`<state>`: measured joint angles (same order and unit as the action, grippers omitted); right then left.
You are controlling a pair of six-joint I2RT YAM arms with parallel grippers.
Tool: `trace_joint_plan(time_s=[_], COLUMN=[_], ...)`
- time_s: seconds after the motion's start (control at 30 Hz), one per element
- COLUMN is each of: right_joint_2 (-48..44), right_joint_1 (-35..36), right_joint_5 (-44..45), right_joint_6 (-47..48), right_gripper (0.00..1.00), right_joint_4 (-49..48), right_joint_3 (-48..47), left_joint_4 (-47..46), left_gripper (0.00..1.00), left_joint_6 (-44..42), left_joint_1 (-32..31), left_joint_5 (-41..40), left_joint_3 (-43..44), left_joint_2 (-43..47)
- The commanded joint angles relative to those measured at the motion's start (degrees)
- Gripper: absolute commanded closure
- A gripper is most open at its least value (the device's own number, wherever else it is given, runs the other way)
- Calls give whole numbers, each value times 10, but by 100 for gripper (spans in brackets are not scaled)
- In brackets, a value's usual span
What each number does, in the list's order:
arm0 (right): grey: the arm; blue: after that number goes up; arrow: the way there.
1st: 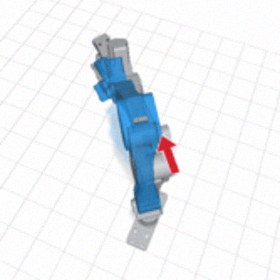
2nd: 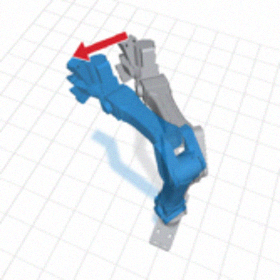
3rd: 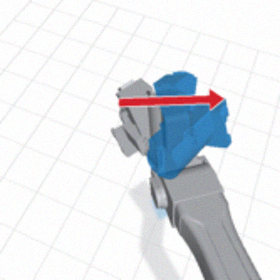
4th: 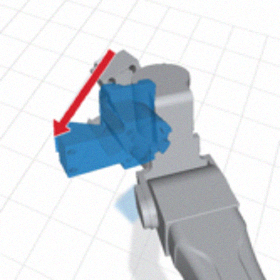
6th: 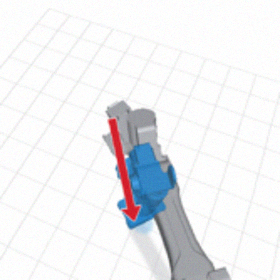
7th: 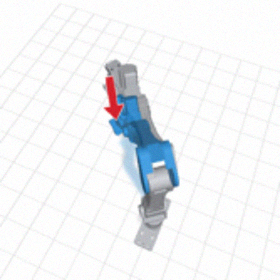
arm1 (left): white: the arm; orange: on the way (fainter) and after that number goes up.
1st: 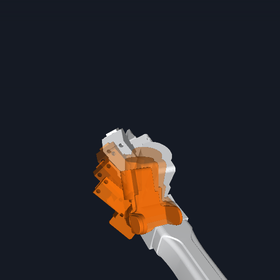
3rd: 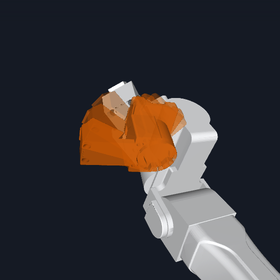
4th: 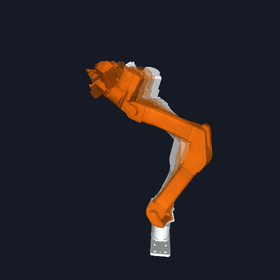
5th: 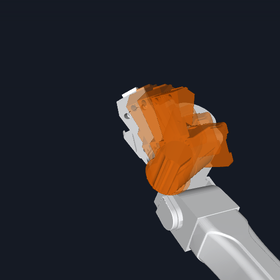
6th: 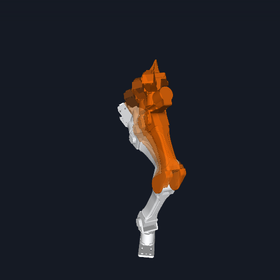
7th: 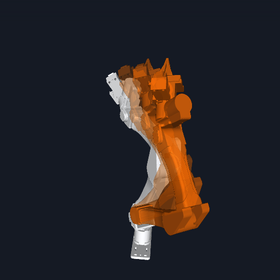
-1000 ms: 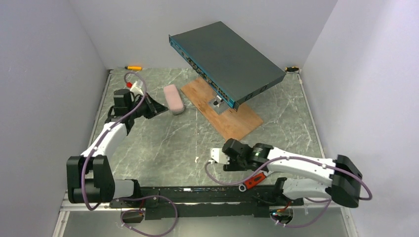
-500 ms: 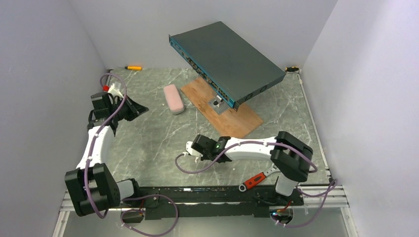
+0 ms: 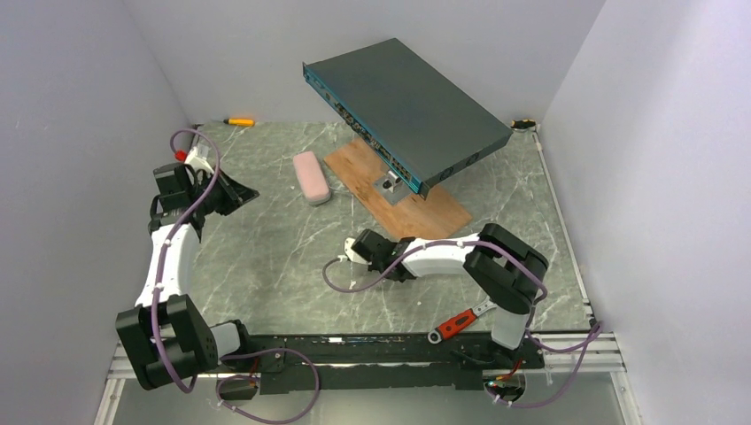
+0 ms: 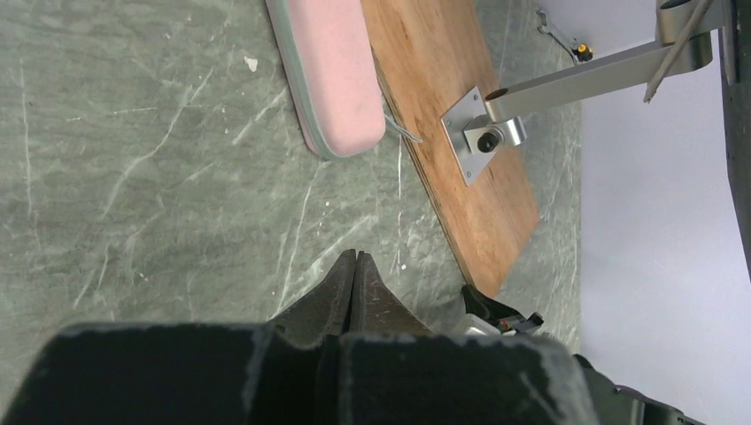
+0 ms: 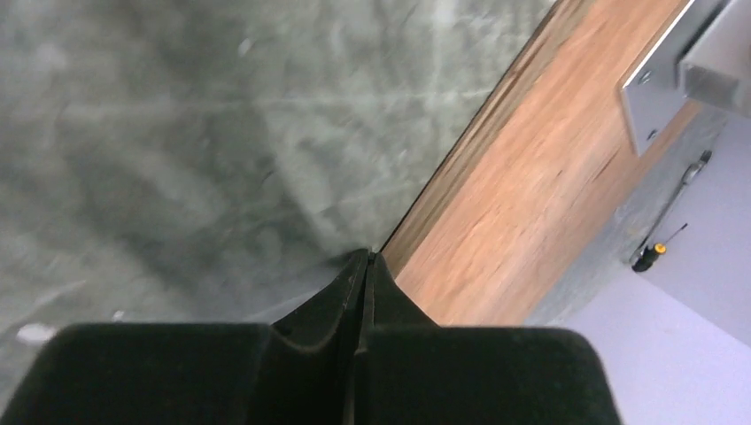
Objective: Open the umbrella
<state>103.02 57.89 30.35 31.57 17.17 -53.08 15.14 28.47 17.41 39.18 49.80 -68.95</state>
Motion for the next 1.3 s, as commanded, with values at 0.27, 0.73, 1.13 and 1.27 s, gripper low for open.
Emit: trace_joint_plan(time_s=[0.27,0.73,1.13,1.27], right_joint_2=[44,120,130,140], right_joint_1=[-236,-412,-537,-595], right_joint_5=[66,98,70,56], right_joint_6=[158,365,498,542], right_gripper=[100,100,100,100], right_joint_4=[-134,-381,-500,-533], right_joint_3=[57,60,104,105], left_joint_4=[-4,-4,-5,-3], left_gripper=[100,100,100,100], left_joint_6=[-20,-24,-35,-42], left_joint_1=[3,3,3,3], left_joint_5=[4,1,5,9], left_joint_3=[25,33,31,31], left_joint_2=[-14,-36,-36,-36])
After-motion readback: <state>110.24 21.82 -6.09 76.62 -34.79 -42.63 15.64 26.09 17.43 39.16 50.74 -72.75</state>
